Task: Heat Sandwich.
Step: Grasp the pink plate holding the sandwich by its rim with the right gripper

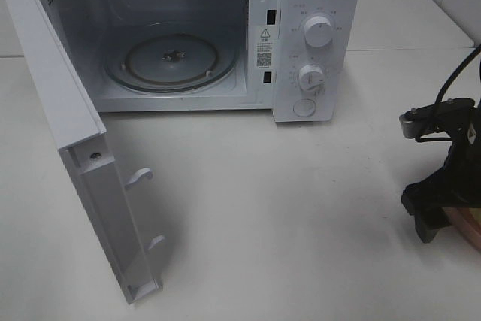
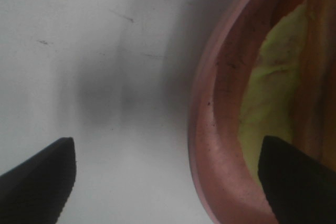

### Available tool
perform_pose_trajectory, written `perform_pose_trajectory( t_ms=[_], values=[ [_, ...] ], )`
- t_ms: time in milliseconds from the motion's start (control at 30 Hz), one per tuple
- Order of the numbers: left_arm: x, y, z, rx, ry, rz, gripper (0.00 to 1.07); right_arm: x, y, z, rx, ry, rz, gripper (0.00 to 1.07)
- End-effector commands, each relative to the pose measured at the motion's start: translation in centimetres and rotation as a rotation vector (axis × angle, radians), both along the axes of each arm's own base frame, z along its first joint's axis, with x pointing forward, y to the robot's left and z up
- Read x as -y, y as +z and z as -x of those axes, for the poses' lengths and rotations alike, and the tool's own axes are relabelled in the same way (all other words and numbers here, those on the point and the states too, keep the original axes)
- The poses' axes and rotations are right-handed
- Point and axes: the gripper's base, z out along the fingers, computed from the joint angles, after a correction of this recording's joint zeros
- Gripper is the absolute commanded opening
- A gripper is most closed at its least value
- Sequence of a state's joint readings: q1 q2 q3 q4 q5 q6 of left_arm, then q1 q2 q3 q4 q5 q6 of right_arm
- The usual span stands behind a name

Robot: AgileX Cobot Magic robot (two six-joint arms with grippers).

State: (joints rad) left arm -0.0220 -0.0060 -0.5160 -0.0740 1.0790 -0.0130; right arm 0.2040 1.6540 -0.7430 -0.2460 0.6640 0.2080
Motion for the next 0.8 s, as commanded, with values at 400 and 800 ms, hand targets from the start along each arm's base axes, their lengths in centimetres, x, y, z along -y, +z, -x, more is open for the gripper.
perform_pose_trajectory(
  t_ms=[400,800],
  values=[
    [0.1,0.0,0.2,0.027,-0.012,0.008,1.0,0.3,-2.1,-0.8,0.001,-0.007,0.027,0.88],
    [0.1,0.0,0.2,0.027,-0.012,0.008,1.0,0.2,-2.1,-1.0,0.019,0.013,0.021,0.86]
  ],
)
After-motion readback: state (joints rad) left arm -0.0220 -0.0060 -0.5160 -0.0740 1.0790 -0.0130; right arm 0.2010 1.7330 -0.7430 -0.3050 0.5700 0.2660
